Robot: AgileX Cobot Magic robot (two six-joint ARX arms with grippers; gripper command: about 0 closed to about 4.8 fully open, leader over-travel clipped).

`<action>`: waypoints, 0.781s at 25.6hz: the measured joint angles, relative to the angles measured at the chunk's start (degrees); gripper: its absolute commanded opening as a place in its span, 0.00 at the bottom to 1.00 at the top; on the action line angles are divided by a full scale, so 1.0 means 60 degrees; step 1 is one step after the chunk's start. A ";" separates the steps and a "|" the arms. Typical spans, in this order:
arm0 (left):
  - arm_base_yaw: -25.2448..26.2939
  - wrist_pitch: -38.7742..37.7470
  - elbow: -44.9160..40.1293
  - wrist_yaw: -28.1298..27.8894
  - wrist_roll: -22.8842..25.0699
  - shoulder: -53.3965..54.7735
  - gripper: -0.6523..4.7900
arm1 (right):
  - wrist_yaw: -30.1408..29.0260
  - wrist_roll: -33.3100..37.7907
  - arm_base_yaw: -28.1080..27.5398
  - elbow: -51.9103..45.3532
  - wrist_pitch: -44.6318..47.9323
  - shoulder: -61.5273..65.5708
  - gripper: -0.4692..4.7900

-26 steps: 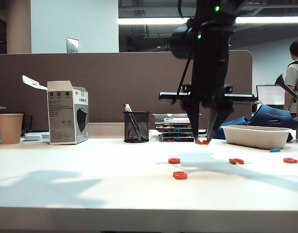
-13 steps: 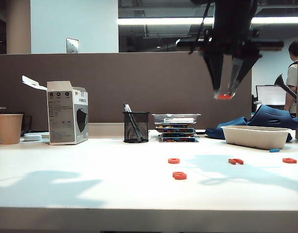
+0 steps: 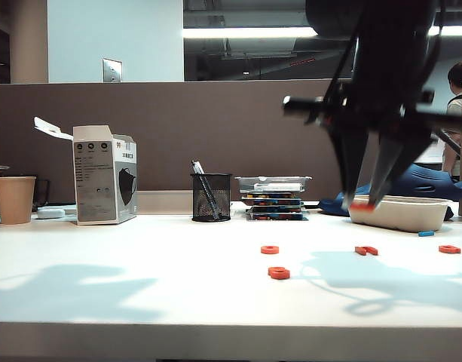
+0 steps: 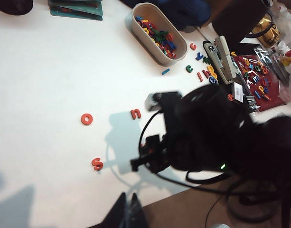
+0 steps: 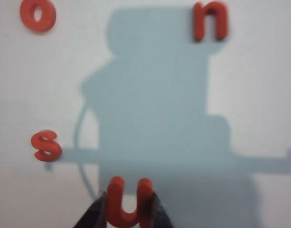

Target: Select the appropriate letters from the row of letter magnets placed on the table to arrange into the word "sun".

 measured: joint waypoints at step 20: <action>0.0000 -0.0313 0.0000 0.0000 0.0000 0.0000 0.11 | -0.0550 0.0138 0.0025 -0.1071 0.2514 0.1304 0.25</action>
